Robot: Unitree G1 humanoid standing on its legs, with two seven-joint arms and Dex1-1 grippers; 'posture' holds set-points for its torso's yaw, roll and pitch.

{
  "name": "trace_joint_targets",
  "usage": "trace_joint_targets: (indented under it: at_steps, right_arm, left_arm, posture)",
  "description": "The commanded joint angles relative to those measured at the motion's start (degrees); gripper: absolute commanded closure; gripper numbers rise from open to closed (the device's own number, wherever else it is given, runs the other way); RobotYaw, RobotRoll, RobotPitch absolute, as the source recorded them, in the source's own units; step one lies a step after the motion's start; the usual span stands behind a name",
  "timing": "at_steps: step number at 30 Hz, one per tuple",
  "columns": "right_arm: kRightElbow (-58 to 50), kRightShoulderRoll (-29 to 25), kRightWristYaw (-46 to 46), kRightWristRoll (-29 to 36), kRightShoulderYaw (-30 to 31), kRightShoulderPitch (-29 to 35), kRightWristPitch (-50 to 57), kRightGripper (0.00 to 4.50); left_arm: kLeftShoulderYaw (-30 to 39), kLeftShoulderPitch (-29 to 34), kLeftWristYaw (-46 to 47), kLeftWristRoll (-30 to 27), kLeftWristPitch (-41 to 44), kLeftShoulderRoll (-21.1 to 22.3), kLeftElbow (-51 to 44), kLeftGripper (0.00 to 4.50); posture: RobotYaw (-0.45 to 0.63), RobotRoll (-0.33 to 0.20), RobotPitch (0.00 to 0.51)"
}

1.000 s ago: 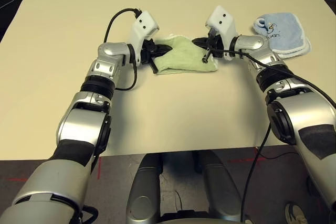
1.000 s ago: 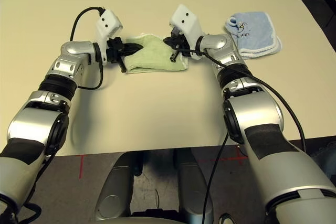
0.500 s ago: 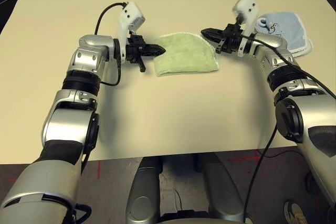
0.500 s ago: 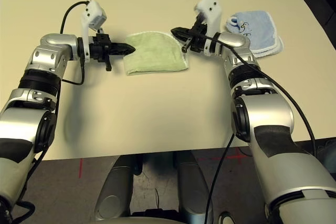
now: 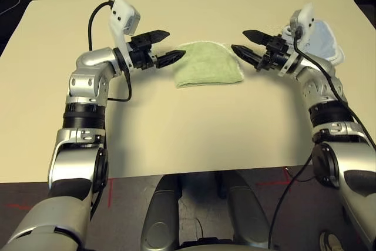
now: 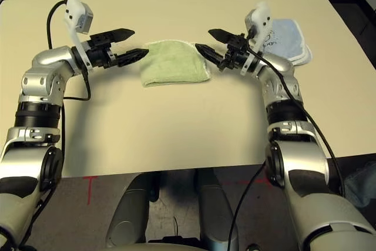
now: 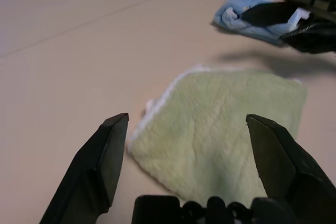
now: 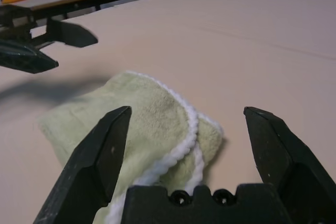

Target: Fold the towel and set it aside.

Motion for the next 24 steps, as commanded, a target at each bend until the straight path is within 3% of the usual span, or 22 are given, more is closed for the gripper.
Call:
trace_joint_targets:
  at_steps: [1,11,16,24]
  right_arm:
    - [-6.0,-1.7,-0.2,1.6,-0.5,3.8,-0.1,0.02]
    - [-19.3,-2.6,-5.9,5.1,-0.9,15.7,5.8,0.02]
    - [-21.5,-4.9,-2.7,4.0,2.3,19.1,4.2,0.02]
    - [-17.8,-10.2,4.0,3.4,4.1,17.4,1.2,0.02]
  left_arm:
    - [0.0,3.8,2.8,-0.1,0.4,0.2,-3.3,0.00]
    - [2.3,13.3,19.2,-1.0,6.0,-4.4,-15.1,0.00]
    - [0.7,15.7,18.3,-2.1,8.1,-3.8,-18.8,0.00]
    - [-2.9,14.3,13.0,-4.0,15.4,0.3,-18.7,0.00]
  posture:
    - [0.07,0.000,0.189]
    - [0.08,0.000,0.182]
    - [0.08,0.000,0.186]
    - [0.09,0.000,0.196]
